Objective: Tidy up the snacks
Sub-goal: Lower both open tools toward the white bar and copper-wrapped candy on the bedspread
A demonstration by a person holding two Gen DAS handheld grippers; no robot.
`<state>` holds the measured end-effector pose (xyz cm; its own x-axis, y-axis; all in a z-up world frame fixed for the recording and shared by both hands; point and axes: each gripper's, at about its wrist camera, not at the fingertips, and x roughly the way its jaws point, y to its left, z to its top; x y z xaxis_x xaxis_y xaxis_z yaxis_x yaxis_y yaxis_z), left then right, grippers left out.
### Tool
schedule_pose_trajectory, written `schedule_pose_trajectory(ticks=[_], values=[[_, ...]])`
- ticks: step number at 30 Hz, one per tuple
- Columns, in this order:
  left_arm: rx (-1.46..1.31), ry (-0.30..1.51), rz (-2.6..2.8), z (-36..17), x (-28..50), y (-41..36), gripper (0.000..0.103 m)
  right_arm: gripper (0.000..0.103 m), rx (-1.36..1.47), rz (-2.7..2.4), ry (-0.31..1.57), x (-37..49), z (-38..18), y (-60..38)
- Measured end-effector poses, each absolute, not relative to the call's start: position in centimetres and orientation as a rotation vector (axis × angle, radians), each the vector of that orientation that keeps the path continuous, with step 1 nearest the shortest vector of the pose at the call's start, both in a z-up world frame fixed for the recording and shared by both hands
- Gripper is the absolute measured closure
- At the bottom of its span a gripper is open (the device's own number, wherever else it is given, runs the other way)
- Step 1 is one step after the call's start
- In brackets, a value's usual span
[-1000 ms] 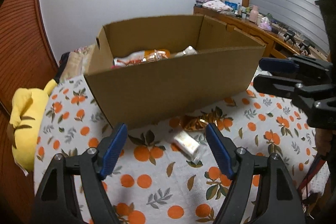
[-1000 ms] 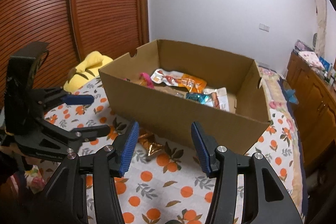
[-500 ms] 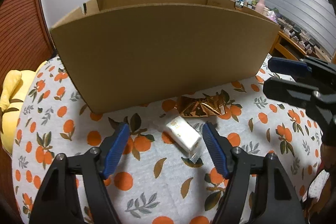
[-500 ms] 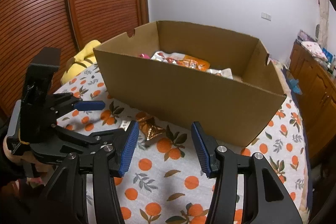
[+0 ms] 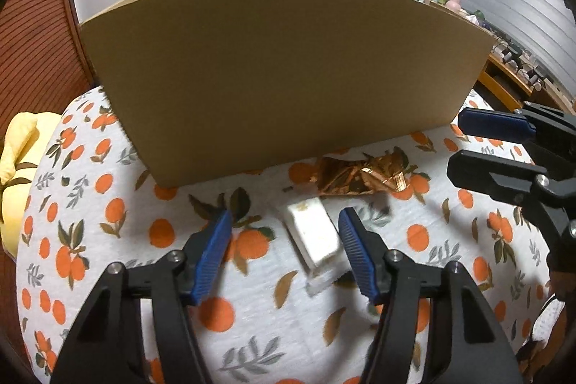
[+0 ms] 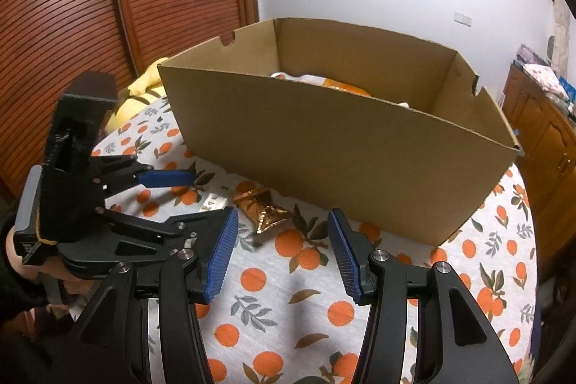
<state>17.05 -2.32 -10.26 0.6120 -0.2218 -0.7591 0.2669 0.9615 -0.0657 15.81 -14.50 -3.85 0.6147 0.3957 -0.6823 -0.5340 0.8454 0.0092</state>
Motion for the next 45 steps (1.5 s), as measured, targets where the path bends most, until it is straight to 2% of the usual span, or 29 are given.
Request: schedule_pose_trajectory(ticks=[19,25,28,31,45], values=[[0.077,0.881,-0.265,-11.0,17.3,-2.6,0.038,0.053,-0.303,0.611,0.825,20.0,-7.2,-10.8],[0.086,0.883,-0.261,-11.1,17.5,-3.3,0.037,0.064,-0.323,0.626,0.878,20.7,-8.6,-10.5],[0.089,0.883,-0.263,-11.2,17.6,-3.3,0.036,0.076,-0.347,0.632,0.882,20.5,-9.0,-10.4],[0.089,0.883,-0.263,-11.1,17.5,-3.6,0.036,0.080,-0.340,0.650,0.893,20.2,-8.8,-10.8],[0.089,0.884,-0.265,-11.2,17.5,-3.2,0.033,0.079,-0.277,0.475,0.878,14.7,-8.6,-17.8]])
